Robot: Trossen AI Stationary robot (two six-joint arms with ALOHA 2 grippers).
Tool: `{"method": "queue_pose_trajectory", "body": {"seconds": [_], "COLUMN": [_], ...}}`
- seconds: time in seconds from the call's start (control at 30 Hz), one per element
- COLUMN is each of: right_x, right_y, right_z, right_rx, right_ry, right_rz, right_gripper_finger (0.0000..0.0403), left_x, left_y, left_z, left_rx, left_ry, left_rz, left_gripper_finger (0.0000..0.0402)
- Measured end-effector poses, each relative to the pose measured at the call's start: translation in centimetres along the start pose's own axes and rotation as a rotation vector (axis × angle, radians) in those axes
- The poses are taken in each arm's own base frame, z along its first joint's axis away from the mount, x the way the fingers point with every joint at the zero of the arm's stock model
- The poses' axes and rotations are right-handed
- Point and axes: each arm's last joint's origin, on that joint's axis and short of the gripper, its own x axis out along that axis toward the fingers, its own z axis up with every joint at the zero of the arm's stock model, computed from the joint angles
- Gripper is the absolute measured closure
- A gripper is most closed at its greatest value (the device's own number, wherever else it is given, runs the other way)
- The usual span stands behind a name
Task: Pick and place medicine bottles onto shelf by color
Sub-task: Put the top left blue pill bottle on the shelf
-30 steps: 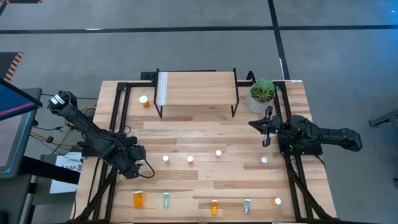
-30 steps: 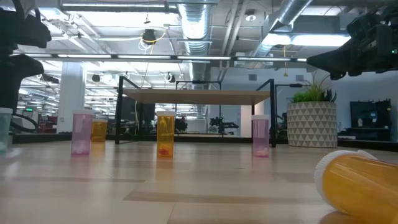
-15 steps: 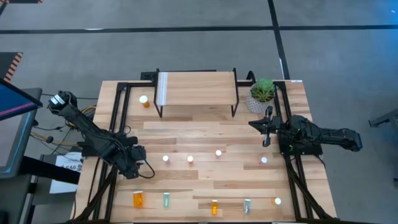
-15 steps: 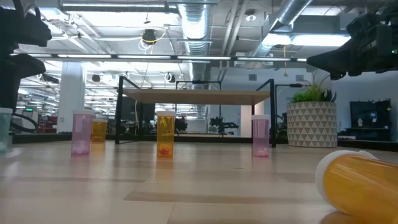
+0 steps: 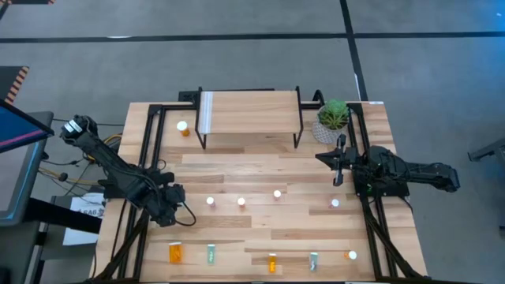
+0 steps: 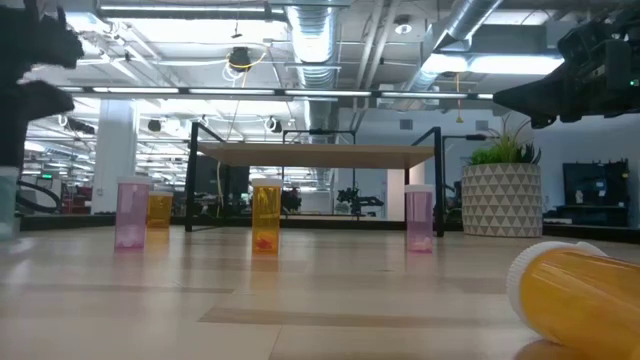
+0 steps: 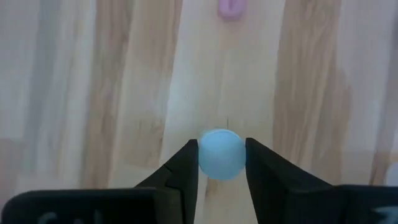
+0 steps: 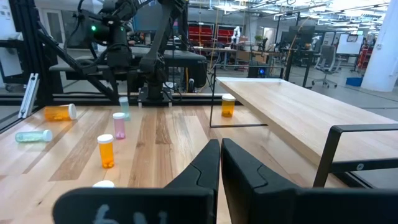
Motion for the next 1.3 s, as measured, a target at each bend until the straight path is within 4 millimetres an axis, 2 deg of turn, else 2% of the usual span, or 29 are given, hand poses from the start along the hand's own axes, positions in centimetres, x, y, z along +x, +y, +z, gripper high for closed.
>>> {"method": "queue_pose_trajectory", "body": {"seconds": [0.13, 0.27, 0.4, 0.53, 0.67, 0.8, 0.93, 1.07, 1.2, 1.3], "right_x": [0.0, 0.0, 0.0, 0.0, 0.0, 0.0, 0.0, 0.0, 0.0, 0.0], "right_y": [0.0, 0.0, 0.0, 0.0, 0.0, 0.0, 0.0, 0.0, 0.0, 0.0], "right_z": [0.0, 0.0, 0.0, 0.0, 0.0, 0.0, 0.0, 0.0, 0.0, 0.0], "right_rx": [0.000, 0.000, 0.000, 0.000, 0.000, 0.000, 0.000, 0.000, 0.000, 0.000], "right_ry": [0.000, 0.000, -0.001, 0.000, 0.000, 0.000, 0.000, 0.000, 0.000, 0.000], "right_rz": [0.000, 0.000, 0.000, 0.000, 0.000, 0.000, 0.000, 0.000, 0.000, 0.000], "right_gripper_finger": [0.0363, 0.0363, 0.0363, 0.0363, 0.0363, 0.0363, 0.0363, 0.0363, 0.0363, 0.0363], "left_x": [-1.9, -4.2, -7.0, -10.5, -14.1, -16.3, -17.3, -17.1, -15.8, -13.9], "left_y": [0.5, 1.9, 3.7, 6.0, 9.0, 12.0, 14.8, 17.8, 20.8, 23.3], "left_z": [1.7, 4.4, 7.6, 10.6, 12.6, 14.2, 16.2, 18.7, 20.5, 20.8], "left_rx": [0.013, -0.018, -0.033, -0.035, -0.075, -0.128, -0.141, -0.153, -0.160, -0.168], "left_ry": [-0.074, -0.175, -0.235, -0.325, -0.405, -0.448, -0.439, -0.399, -0.318, -0.246], "left_rz": [0.082, 0.204, 0.229, 0.254, 0.289, 0.305, 0.316, 0.302, 0.288, 0.248], "left_gripper_finger": [0.0303, 0.0304, 0.0305, 0.0305, 0.0305, 0.0305, 0.0305, 0.0305, 0.0305, 0.0305]}}
